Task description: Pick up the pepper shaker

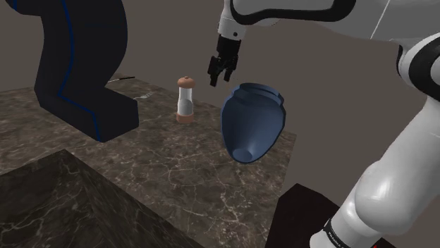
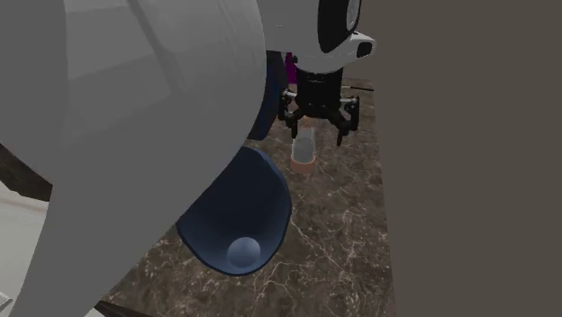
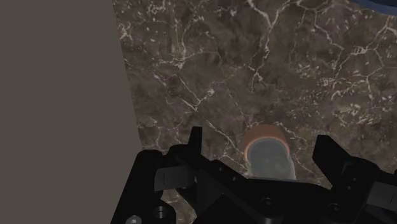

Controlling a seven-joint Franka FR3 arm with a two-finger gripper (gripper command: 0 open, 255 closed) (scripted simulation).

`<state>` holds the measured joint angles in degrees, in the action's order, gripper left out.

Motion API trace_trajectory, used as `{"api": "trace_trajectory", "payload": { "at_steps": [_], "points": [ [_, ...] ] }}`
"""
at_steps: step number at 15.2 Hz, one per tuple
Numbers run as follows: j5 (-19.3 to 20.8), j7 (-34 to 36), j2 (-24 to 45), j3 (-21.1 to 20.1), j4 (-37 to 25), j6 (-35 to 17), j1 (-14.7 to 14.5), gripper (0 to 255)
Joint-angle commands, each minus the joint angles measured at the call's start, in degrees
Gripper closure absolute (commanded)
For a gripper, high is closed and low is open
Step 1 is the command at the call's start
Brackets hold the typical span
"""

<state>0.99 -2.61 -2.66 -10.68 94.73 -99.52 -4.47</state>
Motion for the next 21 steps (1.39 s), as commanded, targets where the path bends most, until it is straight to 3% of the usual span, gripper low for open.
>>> {"api": "trace_trajectory", "payload": {
  "at_steps": [1, 8, 16, 18, 19, 21],
  "points": [
    [0.4, 0.6, 3.9, -0.8, -5.0, 0.8, -0.7, 0],
    [3.6, 2.7, 21.8, -3.0, -30.0, 7.0, -4.8, 0],
    [3.0, 2.6, 19.3, -2.8, -20.3, -0.2, -4.1, 0],
    [2.9, 2.6, 19.3, -2.8, -20.3, -0.2, -4.1, 0],
    [2.9, 2.6, 19.3, -2.8, -20.4, -0.2, -4.1, 255],
    [2.9, 2.5, 19.3, -2.8, -20.4, -0.1, -4.1, 255]
  ]
}}
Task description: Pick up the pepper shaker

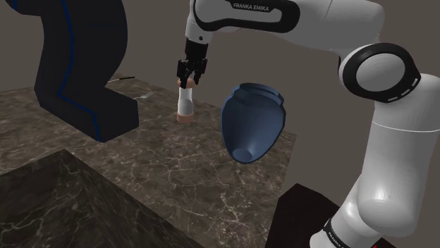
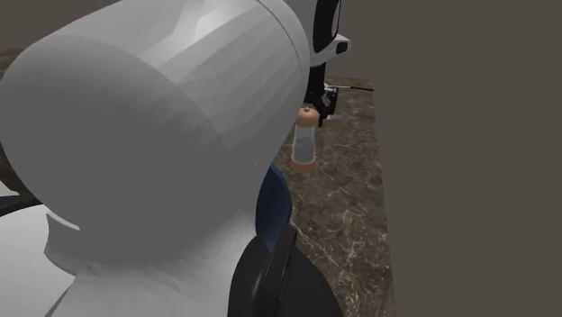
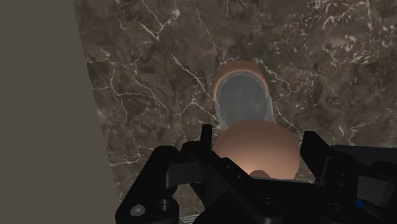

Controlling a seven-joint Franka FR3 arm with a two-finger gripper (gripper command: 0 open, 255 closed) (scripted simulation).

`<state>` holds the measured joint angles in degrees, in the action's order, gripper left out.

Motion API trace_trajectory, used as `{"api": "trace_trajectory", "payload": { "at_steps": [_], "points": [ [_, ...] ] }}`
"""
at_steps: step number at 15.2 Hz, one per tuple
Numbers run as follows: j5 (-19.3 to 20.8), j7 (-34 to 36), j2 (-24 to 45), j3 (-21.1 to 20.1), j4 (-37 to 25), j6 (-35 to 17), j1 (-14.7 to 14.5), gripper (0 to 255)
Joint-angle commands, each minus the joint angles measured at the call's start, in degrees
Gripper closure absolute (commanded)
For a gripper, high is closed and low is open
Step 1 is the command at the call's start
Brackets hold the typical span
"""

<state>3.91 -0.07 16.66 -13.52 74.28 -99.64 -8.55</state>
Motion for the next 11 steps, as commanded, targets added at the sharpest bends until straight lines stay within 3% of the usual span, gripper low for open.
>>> {"api": "trace_trajectory", "payload": {
  "at_steps": [1, 7, 11],
  "points": [
    [0.0, 0.0, 0.0, 0.0, 0.1, 0.0, 0.0, 255],
    [0.0, 0.1, 0.0, 0.0, 0.2, -0.1, 0.0, 255],
    [0.3, 0.1, 1.2, 0.0, -4.7, 3.6, -0.4, 255]
  ]
}}
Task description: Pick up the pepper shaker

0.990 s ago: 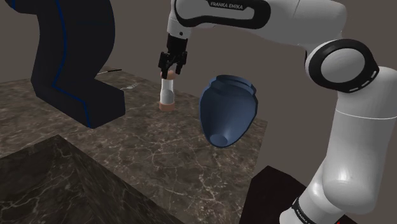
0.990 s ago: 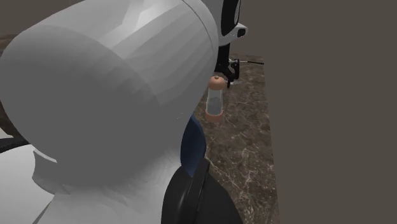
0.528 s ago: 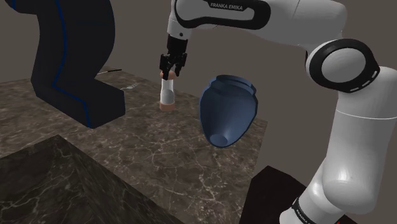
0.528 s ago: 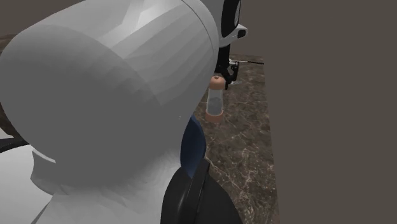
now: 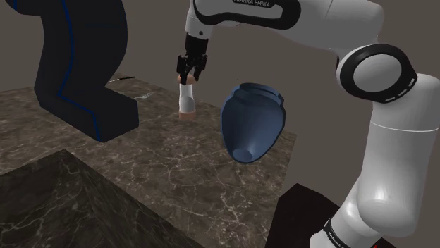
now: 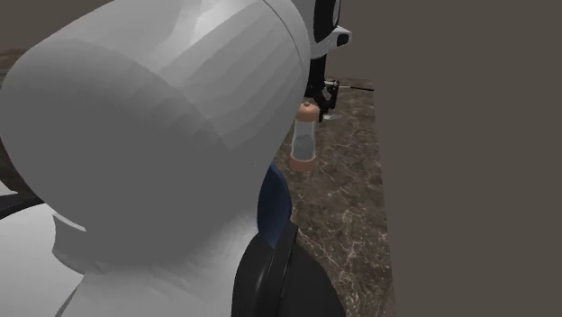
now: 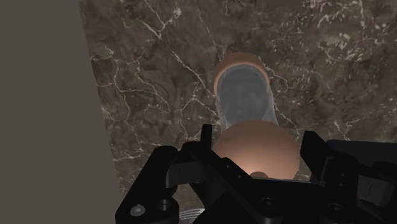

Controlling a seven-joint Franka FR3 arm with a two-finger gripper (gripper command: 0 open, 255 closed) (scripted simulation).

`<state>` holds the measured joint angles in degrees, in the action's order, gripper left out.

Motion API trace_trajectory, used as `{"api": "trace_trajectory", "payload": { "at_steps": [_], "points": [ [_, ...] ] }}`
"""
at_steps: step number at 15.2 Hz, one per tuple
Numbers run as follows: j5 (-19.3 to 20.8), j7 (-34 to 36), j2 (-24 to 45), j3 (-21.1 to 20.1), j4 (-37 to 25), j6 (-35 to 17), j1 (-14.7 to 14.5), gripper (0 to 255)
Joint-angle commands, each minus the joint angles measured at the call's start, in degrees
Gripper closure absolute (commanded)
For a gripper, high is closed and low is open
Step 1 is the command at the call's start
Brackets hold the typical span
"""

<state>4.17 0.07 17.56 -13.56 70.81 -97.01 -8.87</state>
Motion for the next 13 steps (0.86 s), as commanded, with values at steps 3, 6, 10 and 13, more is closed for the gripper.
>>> {"api": "trace_trajectory", "payload": {
  "at_steps": [3, 6, 10, 13],
  "points": [
    [0.4, 0.0, 1.5, 0.0, -5.4, 4.0, -0.4, 255],
    [0.8, 0.1, 3.1, 0.0, -10.3, 7.2, -0.9, 255],
    [1.6, 0.2, 6.1, 0.0, -18.3, 12.2, -1.9, 255],
    [1.8, 0.2, 7.3, 0.0, -21.1, 13.9, -2.3, 255]
  ]
}}
